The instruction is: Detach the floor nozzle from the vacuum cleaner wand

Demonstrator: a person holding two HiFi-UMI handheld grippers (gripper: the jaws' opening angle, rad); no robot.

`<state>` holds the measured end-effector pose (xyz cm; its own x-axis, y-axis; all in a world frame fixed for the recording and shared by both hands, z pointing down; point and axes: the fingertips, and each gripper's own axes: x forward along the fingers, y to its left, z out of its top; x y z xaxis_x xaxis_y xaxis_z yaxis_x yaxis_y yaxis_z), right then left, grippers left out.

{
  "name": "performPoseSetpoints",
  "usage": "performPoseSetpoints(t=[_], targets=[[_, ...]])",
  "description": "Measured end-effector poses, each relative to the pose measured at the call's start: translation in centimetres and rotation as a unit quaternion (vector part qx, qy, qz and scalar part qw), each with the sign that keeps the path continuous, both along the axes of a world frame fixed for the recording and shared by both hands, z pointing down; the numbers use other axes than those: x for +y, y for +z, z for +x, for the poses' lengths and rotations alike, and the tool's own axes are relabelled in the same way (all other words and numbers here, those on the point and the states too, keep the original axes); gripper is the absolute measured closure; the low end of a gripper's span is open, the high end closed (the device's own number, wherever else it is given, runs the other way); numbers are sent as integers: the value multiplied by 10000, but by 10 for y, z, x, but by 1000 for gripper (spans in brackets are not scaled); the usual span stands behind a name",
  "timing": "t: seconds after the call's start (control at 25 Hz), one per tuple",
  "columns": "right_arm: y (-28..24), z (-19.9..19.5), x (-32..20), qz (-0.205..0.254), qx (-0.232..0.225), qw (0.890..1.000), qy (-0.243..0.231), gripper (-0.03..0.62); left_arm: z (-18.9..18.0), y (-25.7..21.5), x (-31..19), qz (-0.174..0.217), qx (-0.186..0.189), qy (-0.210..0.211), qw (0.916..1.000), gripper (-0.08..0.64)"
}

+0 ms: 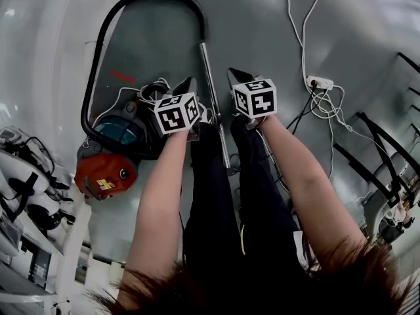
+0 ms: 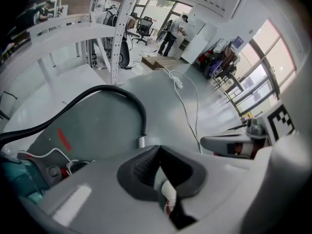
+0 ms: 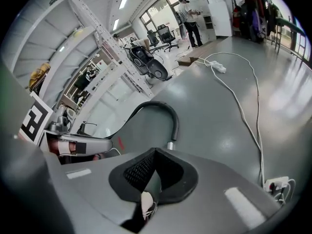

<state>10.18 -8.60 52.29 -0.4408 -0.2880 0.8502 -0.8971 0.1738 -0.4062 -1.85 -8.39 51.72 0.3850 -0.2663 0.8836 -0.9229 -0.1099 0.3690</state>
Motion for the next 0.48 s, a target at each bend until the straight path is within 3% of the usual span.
performPoseSetpoints(t=[0.48], targets=[[-25, 3, 27, -160, -57, 9998, 119, 595, 5, -34, 23, -50, 4, -248, 9997, 551]])
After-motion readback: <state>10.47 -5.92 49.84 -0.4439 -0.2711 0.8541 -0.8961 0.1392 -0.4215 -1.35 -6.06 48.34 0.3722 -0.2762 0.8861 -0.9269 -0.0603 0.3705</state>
